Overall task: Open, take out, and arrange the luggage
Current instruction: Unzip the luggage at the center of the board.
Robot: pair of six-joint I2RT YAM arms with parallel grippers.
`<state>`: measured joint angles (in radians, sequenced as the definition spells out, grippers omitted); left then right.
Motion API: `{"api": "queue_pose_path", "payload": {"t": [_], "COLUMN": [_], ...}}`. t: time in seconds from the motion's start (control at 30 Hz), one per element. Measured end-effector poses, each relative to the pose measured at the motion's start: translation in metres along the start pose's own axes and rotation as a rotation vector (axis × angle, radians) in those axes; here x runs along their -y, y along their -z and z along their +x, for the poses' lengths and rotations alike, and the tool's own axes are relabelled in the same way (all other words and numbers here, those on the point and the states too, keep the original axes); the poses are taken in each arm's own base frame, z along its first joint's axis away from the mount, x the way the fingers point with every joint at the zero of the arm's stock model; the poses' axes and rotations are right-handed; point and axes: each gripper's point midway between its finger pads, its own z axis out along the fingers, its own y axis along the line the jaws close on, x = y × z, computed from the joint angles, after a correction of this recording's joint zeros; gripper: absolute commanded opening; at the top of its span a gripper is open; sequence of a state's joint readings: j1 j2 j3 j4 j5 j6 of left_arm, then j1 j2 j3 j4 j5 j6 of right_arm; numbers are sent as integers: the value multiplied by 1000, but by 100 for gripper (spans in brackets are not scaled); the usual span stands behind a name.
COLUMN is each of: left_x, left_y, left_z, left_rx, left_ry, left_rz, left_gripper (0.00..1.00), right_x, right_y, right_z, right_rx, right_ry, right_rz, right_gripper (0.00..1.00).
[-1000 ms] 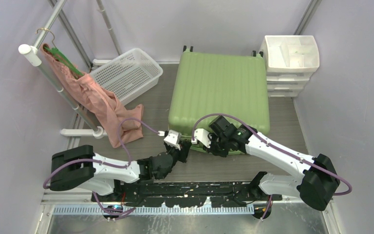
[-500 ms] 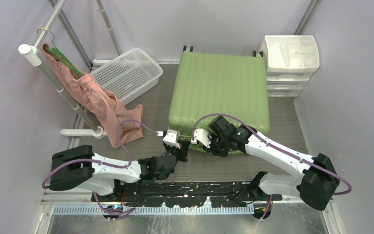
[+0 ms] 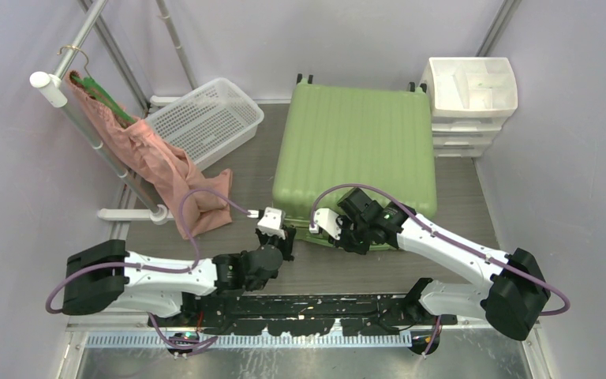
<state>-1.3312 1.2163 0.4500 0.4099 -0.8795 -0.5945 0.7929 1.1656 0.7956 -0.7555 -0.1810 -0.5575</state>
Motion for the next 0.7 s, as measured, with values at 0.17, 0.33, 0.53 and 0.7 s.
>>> {"api": "queue_pose_path", "payload": {"t": [0.17, 0.33, 0.53, 0.7], "left_x": [-11, -27, -47, -55], "left_y": [2, 4, 3, 3], "left_z": [-2, -6, -15, -16], "left_rx": [-28, -57, -99, -133], "left_ry": [-40, -50, -60, -92], "left_rz": [-34, -52, -50, -29], "left_gripper": [0, 0, 0, 0], "right_x": [0, 0, 0, 0], "right_y": [0, -2, -5, -6], "right_z": [0, -5, -9, -10], "right_rx": [-4, 5, 13, 11], "right_ry": [0, 11, 24, 31], "right_rz": [5, 11, 19, 20], "right_gripper": [4, 3, 2, 1]}}
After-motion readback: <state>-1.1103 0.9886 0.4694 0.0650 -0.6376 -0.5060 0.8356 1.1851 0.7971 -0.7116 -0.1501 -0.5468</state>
